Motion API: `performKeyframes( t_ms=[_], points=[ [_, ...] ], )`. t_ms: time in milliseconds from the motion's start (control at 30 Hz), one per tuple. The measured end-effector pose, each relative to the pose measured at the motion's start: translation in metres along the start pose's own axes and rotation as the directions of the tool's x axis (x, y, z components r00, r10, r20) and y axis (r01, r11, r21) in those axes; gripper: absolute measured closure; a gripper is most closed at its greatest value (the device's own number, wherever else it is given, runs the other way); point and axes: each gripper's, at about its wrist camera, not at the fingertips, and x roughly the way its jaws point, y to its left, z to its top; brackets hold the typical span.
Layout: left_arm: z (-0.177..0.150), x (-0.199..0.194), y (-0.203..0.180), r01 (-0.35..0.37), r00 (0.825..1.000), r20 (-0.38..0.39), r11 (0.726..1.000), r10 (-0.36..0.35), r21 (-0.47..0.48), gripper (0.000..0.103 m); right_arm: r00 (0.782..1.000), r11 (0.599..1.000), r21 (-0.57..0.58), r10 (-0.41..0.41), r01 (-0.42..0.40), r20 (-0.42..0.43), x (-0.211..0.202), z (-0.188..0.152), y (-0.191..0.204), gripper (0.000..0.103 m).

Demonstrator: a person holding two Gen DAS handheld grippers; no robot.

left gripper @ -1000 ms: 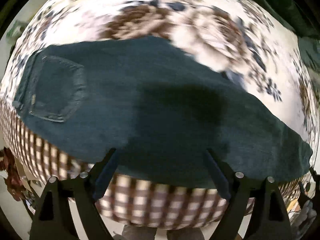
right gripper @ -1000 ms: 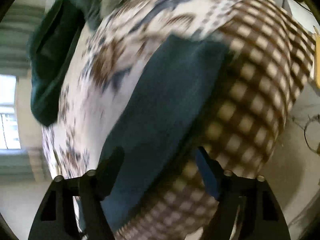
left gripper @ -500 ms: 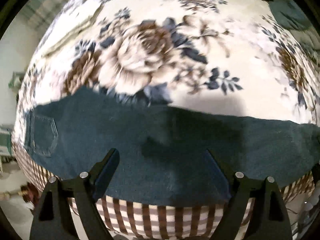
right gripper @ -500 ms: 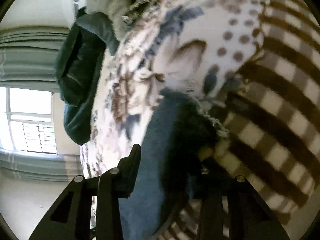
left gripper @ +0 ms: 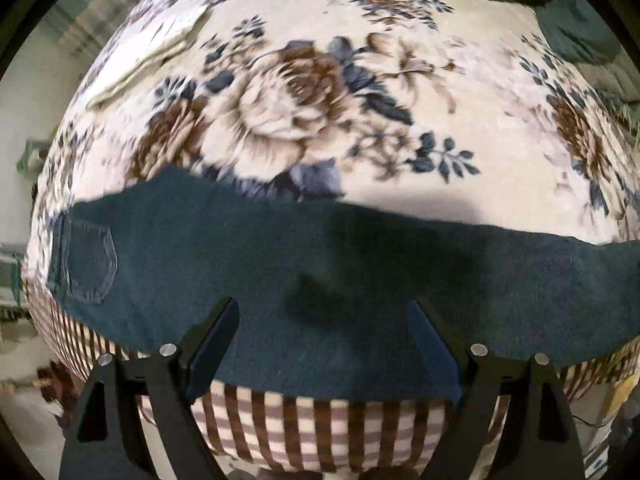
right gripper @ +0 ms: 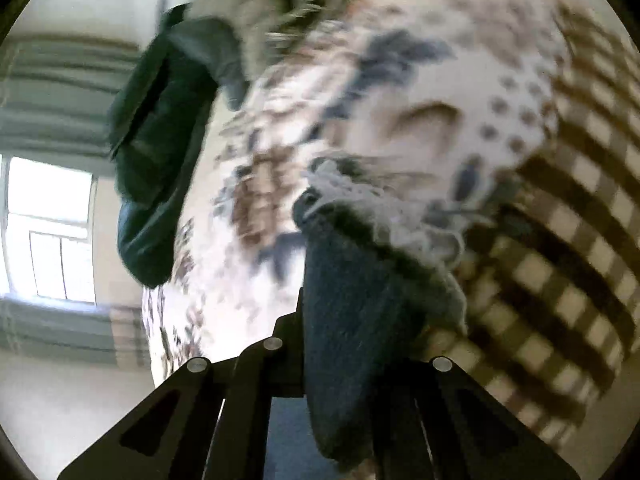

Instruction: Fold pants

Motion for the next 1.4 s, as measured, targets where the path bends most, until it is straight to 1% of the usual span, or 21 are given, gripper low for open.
performKeyframes(
  t_ms=[100, 167, 267, 300, 400, 500, 667, 800, 900, 1000, 1033, 1067, 1100, 1167, 1200, 1233, 1267, 1300, 1333, 1367, 1400],
  points=[
    [-0.014, 0.000, 0.024, 0.031, 0.999, -0.013, 0.999, -0.031, -0.043, 0.017, 1.000, 0.996, -0.092, -0.016, 0.016, 0.003, -0.009, -0.017, 0.047, 0.096],
    [-0.025, 0.000, 0.045, 0.044, 0.999, -0.020, 0.996, -0.045, -0.076, 0.017, 0.999, 0.986, -0.163, -0.035, 0.035, 0.000, -0.011, -0.036, 0.083, 0.096],
    [-0.041, 0.004, 0.078, 0.058, 0.997, -0.033, 0.990, -0.063, -0.128, 0.017, 0.998, 0.966, -0.252, -0.063, 0.058, -0.014, -0.008, -0.069, 0.124, 0.096],
    [-0.046, 0.006, 0.092, 0.062, 0.997, -0.042, 0.987, -0.069, -0.150, 0.017, 0.997, 0.955, -0.289, -0.075, 0.065, -0.023, -0.002, -0.084, 0.143, 0.096],
    [-0.058, 0.010, 0.130, 0.069, 0.994, -0.065, 0.976, -0.085, -0.206, 0.017, 0.995, 0.938, -0.342, -0.084, 0.062, -0.050, 0.011, -0.119, 0.178, 0.096],
    [-0.066, 0.008, 0.167, 0.071, 0.995, -0.055, 0.968, -0.087, -0.242, 0.017, 0.992, 0.915, -0.398, -0.098, 0.060, -0.077, 0.034, -0.162, 0.212, 0.096],
    [-0.075, 0.012, 0.223, 0.080, 0.995, -0.034, 0.949, -0.095, -0.306, 0.017, 0.985, 0.882, -0.469, -0.126, 0.057, -0.117, 0.071, -0.227, 0.246, 0.096],
    [-0.083, 0.018, 0.263, 0.080, 0.995, -0.030, 0.925, -0.099, -0.370, 0.017, 0.974, 0.843, -0.536, -0.156, 0.044, -0.165, 0.106, -0.284, 0.266, 0.096],
    [-0.088, 0.023, 0.285, 0.081, 0.994, -0.034, 0.908, -0.104, -0.411, 0.017, 0.963, 0.801, -0.598, -0.186, 0.034, -0.195, 0.133, -0.328, 0.277, 0.096],
    [-0.092, 0.027, 0.303, 0.078, 0.994, -0.039, 0.897, -0.105, -0.436, 0.017, 0.942, 0.748, -0.663, -0.245, 0.035, -0.227, 0.163, -0.371, 0.284, 0.096],
    [-0.092, 0.028, 0.307, 0.078, 0.993, -0.040, 0.893, -0.107, -0.442, 0.017, 0.930, 0.726, -0.686, -0.278, 0.040, -0.240, 0.175, -0.385, 0.283, 0.096],
    [-0.092, 0.029, 0.309, 0.079, 0.993, -0.040, 0.891, -0.108, -0.446, 0.017, 0.913, 0.691, -0.721, -0.332, 0.063, -0.238, 0.188, -0.399, 0.282, 0.095],
    [-0.091, 0.029, 0.311, 0.080, 0.993, -0.039, 0.890, -0.109, -0.449, 0.017, 0.898, 0.654, -0.752, -0.378, 0.087, -0.225, 0.197, -0.409, 0.282, 0.090],
    [-0.087, 0.030, 0.316, 0.083, 0.993, -0.035, 0.889, -0.110, -0.451, 0.017, 0.879, 0.593, -0.798, -0.433, 0.111, -0.199, 0.207, -0.423, 0.282, 0.087],
    [-0.085, 0.029, 0.317, 0.084, 0.994, -0.030, 0.890, -0.110, -0.449, 0.017, 0.870, 0.574, -0.811, -0.451, 0.113, -0.198, 0.209, -0.427, 0.283, 0.078],
    [-0.082, 0.028, 0.317, 0.086, 0.994, -0.023, 0.891, -0.108, -0.445, 0.017, 0.861, 0.561, -0.822, -0.464, 0.103, -0.209, 0.211, -0.431, 0.285, 0.065],
    [-0.079, 0.026, 0.317, 0.088, 0.994, -0.016, 0.894, -0.106, -0.440, 0.017, 0.855, 0.550, -0.831, -0.470, 0.089, -0.220, 0.211, -0.434, 0.288, 0.057],
    [-0.075, 0.026, 0.318, 0.090, 0.994, -0.010, 0.897, -0.104, -0.434, 0.017, 0.852, 0.533, -0.842, -0.478, 0.087, -0.214, 0.210, -0.437, 0.291, 0.039],
    [-0.070, 0.024, 0.317, 0.094, 0.994, -0.003, 0.898, -0.105, -0.430, 0.017, 0.849, 0.513, -0.854, -0.485, 0.083, -0.209, 0.208, -0.441, 0.294, 0.024],
    [-0.066, 0.023, 0.316, 0.098, 0.994, 0.001, 0.898, -0.108, -0.428, 0.017, 0.847, 0.502, -0.862, -0.486, 0.071, -0.213, 0.205, -0.444, 0.297, 0.020],
    [-0.063, 0.023, 0.315, 0.103, 0.994, 0.006, 0.898, -0.112, -0.428, 0.017, 0.846, 0.497, -0.865, -0.488, 0.068, -0.214, 0.202, -0.445, 0.299, 0.020]
  ],
)
